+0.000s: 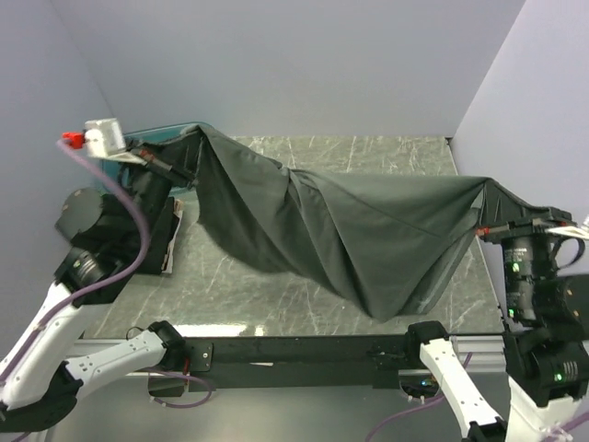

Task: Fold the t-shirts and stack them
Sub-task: Flatten the tshirt out

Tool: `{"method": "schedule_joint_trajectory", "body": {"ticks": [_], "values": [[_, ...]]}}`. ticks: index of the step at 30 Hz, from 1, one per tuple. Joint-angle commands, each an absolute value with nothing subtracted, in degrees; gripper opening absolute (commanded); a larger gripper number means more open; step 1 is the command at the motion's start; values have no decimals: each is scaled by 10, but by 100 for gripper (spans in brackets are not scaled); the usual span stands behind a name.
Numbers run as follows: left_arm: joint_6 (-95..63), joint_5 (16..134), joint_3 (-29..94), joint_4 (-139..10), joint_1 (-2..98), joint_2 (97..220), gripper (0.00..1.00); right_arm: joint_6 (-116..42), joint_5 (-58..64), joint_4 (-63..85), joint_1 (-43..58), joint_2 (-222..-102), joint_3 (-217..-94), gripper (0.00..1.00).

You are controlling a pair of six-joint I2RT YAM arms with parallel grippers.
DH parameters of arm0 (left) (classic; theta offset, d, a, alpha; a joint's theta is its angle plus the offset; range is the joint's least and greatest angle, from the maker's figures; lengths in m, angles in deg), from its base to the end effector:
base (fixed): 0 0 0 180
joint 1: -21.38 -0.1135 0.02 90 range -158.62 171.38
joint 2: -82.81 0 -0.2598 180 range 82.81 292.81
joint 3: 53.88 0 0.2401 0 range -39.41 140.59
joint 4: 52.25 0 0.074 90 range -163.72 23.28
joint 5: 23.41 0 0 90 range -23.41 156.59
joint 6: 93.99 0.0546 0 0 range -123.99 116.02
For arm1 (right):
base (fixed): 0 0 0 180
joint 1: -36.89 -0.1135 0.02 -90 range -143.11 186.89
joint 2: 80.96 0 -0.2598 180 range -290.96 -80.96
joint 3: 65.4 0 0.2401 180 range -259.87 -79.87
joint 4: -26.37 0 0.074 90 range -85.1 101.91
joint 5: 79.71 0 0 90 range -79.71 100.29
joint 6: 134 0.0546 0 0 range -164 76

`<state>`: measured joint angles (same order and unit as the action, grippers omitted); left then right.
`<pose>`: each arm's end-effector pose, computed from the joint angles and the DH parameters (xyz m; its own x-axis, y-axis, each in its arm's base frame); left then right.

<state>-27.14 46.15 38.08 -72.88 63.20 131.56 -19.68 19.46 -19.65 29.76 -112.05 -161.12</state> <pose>0.1165 -0.0787 0.5213 0.1119 -0.5945 -0.7963 0.4660 0.7391 -0.4863 0.0225 -0.0060 0.5054 0.2998 0.4472 -0.8427 -0.1055 0.8934 0.4366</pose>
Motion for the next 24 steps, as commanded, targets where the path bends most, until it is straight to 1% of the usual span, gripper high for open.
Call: {"method": "schedule_joint_trajectory", "body": {"ticks": [1, 3, 4, 5, 6, 7, 8, 9, 10, 11, 12, 13, 14, 15, 16, 18, 20, 22, 24], "values": [[-253, 388, 386, -712, 634, 1389, 1, -206, 254, -196, 297, -1172, -1585, 0], [-250, 340, 385, -716, 632, 1428, 1, -204, 292, -192, 297, -1209, -1563, 0], [-254, 318, 383, -719, 628, 1451, 1, -200, 307, -183, 298, -1223, -1534, 0], [-270, 301, 381, -725, 611, 1500, 1, -197, 318, -176, 299, -1255, -1516, 0], [-285, 309, 381, -737, 595, 1527, 1, -193, 338, -167, 300, -1273, -1498, 0], [-302, 334, 380, -763, 579, 1554, 6, -189, 344, -150, 302, -1291, -1459, 0], [-333, 394, 378, -776, 541, 1610, 10, -183, 332, -145, 306, -1333, -1444, 0], [-349, 421, 379, -788, 525, 1641, 19, -179, 314, -140, 321, -1357, -1429, 0], [-361, 442, 385, -809, 514, 1671, 39, -174, 294, -118, 331, -1380, -1398, 0], [-372, 461, 389, -819, 500, 1729, 53, -169, 273, -107, 341, -1431, -1384, 0], [-375, 463, 397, -829, 497, 1757, 67, -166, 242, -95, 361, -1460, -1375, 18], [-376, 459, 414, -853, 496, 1800, 89, -165, 230, -94, 366, -1518, -1379, 34], [-381, 454, 426, -867, 496, 1817, 98, -163, 224, -105, 381, -1547, -1390, 51], [-382, 451, 434, -878, 496, 1827, 99, -158, 228, -122, 384, -1572, -1404, 60], [-382, 450, 435, -881, 496, 1833, 99, -157, 242, -147, 384, -1606, -1429, 62], [-385, 453, 420, -873, 496, 1823, 100, -154, 239, -152, 384, -1617, -1432, 64], [-395, 454, 385, -859, 496, 1797, 99, -153, 222, -136, 384, -1604, -1419, 70], [-403, 464, 349, -860, 496, 1770, 100, -157, 186, -130, 382, -1582, -1401, 71], [-419, 472, 320, -859, 496, 1748, 99, -167, 159, -119, 373, -1563, -1375, 74]]}}
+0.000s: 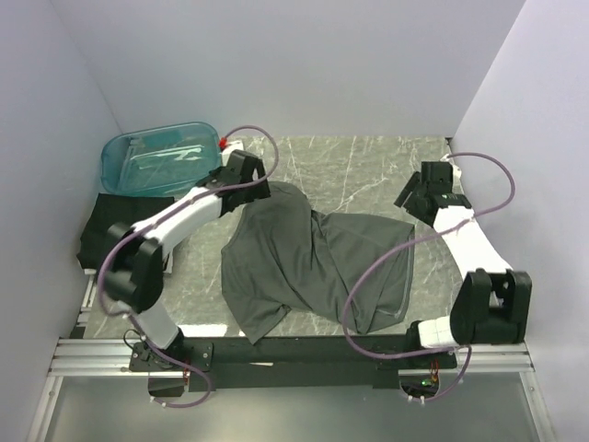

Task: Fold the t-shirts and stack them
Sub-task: Flatten the tshirt out

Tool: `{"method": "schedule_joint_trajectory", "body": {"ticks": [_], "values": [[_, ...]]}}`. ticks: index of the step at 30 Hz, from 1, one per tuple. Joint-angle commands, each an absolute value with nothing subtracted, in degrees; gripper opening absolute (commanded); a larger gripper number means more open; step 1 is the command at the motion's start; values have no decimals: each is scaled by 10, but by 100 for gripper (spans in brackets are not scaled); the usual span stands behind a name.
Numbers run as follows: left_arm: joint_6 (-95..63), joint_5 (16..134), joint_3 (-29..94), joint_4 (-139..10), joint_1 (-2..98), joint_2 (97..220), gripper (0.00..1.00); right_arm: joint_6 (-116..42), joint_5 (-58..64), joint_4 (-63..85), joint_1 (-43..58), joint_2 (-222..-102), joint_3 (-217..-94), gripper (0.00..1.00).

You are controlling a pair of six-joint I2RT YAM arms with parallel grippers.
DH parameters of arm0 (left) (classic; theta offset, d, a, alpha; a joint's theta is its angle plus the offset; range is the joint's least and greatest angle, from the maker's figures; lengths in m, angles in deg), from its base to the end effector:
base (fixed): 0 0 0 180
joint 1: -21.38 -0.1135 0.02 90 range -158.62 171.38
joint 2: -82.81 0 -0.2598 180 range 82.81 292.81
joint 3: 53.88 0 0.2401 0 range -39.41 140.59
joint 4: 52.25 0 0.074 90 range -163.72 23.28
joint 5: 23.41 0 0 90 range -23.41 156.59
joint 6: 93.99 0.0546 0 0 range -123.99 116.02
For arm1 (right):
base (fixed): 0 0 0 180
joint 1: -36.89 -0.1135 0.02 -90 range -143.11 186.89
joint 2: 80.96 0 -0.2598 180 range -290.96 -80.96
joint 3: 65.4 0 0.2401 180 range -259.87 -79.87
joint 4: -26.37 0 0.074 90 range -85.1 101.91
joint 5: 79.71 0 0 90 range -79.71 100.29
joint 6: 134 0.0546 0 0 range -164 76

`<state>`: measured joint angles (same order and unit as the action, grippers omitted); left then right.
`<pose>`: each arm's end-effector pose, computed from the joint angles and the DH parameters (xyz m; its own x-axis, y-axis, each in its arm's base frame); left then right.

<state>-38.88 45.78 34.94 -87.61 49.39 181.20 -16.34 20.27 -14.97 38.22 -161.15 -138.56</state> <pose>0.3474 -0.1628 0.2423 -0.6355 -0.2676 -0.7242 -0.1787 0.9635 -0.1992 0.2986 -0.0164 0.2446 -0.5978 0.4712 -0.6485 0.4691 0.8617 0.1937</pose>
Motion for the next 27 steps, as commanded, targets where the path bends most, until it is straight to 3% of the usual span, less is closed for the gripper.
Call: {"method": "schedule_joint_trajectory", "body": {"ticks": [1, 4, 12, 19, 27], "values": [[-430, 475, 289, -857, 496, 1726, 99, -172, 148, -115, 372, -1541, -1365, 80], [-447, 479, 231, -859, 496, 1676, 99, -190, 121, -109, 296, -1508, -1334, 85], [-507, 400, 134, -924, 480, 1544, 99, -198, 28, -52, -58, -1509, -1308, 86], [-550, 447, 71, -934, 386, 1460, 99, -250, 39, -40, -319, -1682, -1433, 84], [-565, 448, 65, -941, 325, 1421, 99, -285, 81, -124, -433, -1863, -1577, 78]]}}
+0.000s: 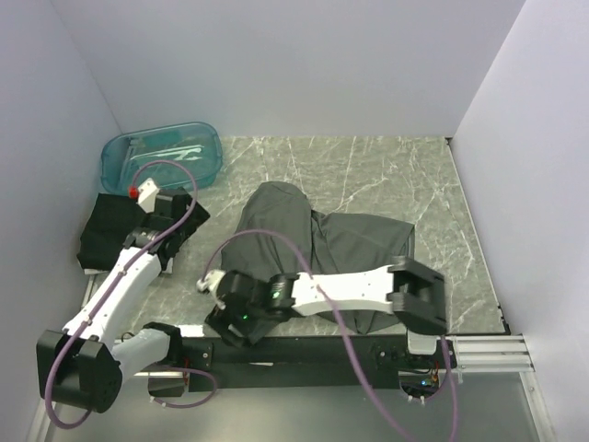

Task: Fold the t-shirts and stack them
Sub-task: Flatten the tshirt out

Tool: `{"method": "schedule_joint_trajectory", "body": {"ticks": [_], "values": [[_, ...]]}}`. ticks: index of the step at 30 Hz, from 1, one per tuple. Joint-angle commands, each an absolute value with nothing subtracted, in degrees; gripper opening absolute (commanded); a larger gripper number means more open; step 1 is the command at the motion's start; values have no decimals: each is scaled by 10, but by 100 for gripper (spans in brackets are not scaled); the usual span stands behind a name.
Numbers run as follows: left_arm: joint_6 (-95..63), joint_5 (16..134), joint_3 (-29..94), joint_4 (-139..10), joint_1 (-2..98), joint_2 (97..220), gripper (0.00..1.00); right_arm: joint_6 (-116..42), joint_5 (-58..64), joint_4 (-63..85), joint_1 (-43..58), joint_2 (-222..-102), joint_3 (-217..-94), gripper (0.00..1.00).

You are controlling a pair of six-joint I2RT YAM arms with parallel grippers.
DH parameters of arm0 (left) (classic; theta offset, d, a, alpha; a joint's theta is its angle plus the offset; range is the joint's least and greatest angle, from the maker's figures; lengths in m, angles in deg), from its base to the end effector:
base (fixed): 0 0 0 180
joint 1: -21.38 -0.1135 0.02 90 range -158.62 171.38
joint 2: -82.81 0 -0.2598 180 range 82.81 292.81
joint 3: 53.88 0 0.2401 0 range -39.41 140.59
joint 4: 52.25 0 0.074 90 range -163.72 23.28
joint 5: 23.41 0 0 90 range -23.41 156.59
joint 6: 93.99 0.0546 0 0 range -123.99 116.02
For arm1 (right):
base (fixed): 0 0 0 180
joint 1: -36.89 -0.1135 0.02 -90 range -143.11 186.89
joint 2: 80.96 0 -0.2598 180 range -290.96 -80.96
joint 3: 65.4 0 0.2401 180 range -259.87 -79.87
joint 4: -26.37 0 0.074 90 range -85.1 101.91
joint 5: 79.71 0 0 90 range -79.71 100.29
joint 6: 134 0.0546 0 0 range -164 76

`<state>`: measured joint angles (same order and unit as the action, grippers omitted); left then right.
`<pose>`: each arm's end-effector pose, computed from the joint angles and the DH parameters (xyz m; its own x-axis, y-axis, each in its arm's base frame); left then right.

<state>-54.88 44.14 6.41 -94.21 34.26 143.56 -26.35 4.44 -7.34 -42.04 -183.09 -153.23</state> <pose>0.2240 -0.0298 0.2543 -0.3614 -0.6530 -0.6656 -0.5536 0.7247 -0.4103 0.0700 0.3869 0.2128 -0.4360 -0.6575 -0.6145 -0.8995 0.3394 0.2750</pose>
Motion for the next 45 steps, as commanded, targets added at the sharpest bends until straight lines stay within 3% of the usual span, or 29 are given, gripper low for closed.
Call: {"method": "schedule_joint_trajectory", "body": {"ticks": [1, 10, 14, 16, 17, 19, 21, 22, 23, 29, 33, 39, 45], "values": [[-566, 451, 67, -942, 318, 1420, 100, -282, 84, -126, -435, -1879, -1581, 78], [-565, 457, 62, -937, 310, 1406, 99, -228, 120, -145, -441, -1926, -1569, 73], [-565, 458, 63, -935, 309, 1407, 99, -205, 149, -161, -441, -1930, -1565, 65], [-565, 455, 65, -936, 307, 1408, 99, -199, 173, -174, -442, -1936, -1566, 57], [-565, 453, 66, -937, 307, 1409, 99, -191, 183, -177, -442, -1938, -1566, 42], [-564, 453, 66, -938, 305, 1408, 99, -184, 204, -188, -441, -1934, -1564, 22], [-564, 455, 64, -934, 304, 1406, 99, -175, 243, -203, -440, -1916, -1563, 14], [-560, 460, 64, -932, 304, 1406, 99, -172, 258, -207, -437, -1904, -1561, 3], [-558, 464, 63, -928, 304, 1405, 99, -162, 282, -211, -421, -1889, -1551, 0], [-537, 492, 54, -903, 304, 1404, 100, -143, 294, -199, -297, -1684, -1448, 0], [-532, 515, 60, -894, 304, 1428, 99, -156, 229, -188, -153, -1536, -1393, 0], [-519, 625, 39, -807, 311, 1463, 100, -141, 308, -268, 5, -1456, -1385, 0], [-513, 638, 69, -776, 353, 1549, 100, -126, 331, -290, 159, -1393, -1352, 0]]}}
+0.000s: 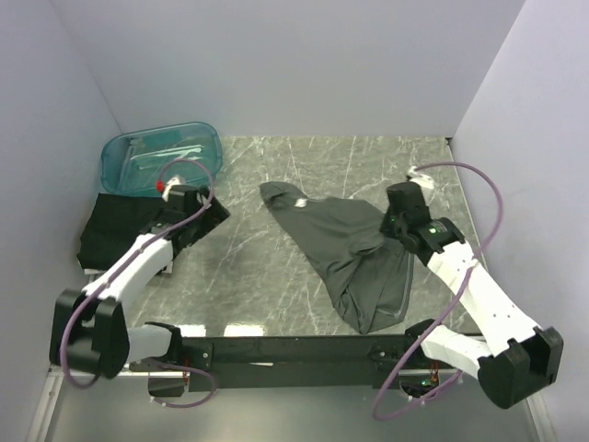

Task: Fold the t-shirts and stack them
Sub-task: Flatten the tshirt out

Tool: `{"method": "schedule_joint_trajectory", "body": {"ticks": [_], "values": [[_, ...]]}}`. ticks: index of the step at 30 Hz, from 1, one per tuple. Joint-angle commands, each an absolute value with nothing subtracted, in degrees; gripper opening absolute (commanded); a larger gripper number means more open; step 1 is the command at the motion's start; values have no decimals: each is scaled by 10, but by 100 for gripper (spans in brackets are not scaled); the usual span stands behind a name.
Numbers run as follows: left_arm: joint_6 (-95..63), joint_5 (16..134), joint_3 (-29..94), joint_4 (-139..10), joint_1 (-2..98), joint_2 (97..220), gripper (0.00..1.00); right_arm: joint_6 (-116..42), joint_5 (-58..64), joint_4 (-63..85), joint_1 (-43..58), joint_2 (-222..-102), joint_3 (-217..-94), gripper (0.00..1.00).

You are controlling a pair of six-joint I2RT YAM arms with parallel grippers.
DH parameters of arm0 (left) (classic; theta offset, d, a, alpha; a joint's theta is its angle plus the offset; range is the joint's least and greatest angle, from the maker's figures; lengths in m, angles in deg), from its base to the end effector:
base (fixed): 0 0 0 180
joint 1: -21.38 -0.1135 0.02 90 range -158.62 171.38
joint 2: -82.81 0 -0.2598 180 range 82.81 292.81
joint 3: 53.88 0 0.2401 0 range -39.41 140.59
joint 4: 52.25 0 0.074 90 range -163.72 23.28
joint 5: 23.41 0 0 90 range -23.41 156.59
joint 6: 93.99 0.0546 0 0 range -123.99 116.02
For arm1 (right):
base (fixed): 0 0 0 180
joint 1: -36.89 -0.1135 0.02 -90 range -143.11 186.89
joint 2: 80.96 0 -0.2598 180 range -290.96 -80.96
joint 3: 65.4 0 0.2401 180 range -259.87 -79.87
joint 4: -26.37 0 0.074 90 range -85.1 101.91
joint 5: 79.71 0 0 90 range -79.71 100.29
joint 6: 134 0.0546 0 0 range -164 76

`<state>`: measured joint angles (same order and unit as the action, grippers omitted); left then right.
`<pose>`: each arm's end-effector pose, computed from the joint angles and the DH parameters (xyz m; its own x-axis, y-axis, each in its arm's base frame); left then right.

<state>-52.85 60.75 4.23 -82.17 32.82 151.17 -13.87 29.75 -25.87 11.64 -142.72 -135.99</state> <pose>0.2545 -0.0458 0.2295 -0.5072 -0.6618 -0.5522 -0.3965 0.7480 -0.5323 0.2117 0.0797 0.2930 -0.6296 0.2264 -0.7432 0.1535 0.9740 0.1666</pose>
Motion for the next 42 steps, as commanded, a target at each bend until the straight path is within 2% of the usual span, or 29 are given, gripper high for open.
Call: {"method": "schedule_joint_trajectory", "body": {"ticks": [1, 7, 15, 23, 29, 33, 35, 38, 39, 41, 42], "values": [[-511, 640, 77, -772, 360, 1563, 99, -128, 331, -291, 171, -1391, -1349, 0], [-479, 677, 179, -740, 393, 1709, 99, -165, 275, -255, 205, -1405, -1328, 0], [-407, 761, 440, -783, 407, 1924, 99, -196, 262, -226, 206, -1431, -1327, 0], [-233, 726, 659, -862, 466, 2068, 98, -201, 260, -217, 212, -1435, -1315, 0], [-146, 762, 700, -891, 470, 2118, 93, -203, 251, -207, 215, -1438, -1309, 0], [-137, 768, 700, -897, 471, 2136, 83, -204, 249, -205, 219, -1437, -1308, 0], [-137, 762, 708, -906, 471, 2145, 81, -205, 248, -204, 220, -1435, -1307, 0], [-140, 757, 719, -913, 472, 2159, 70, -206, 245, -200, 220, -1434, -1304, 0], [-144, 756, 720, -913, 472, 2160, 60, -207, 245, -200, 220, -1434, -1303, 0], [-144, 751, 718, -914, 473, 2158, 56, -207, 245, -201, 222, -1434, -1303, 0], [-142, 753, 714, -911, 473, 2154, 49, -207, 246, -198, 223, -1434, -1301, 0]]}}
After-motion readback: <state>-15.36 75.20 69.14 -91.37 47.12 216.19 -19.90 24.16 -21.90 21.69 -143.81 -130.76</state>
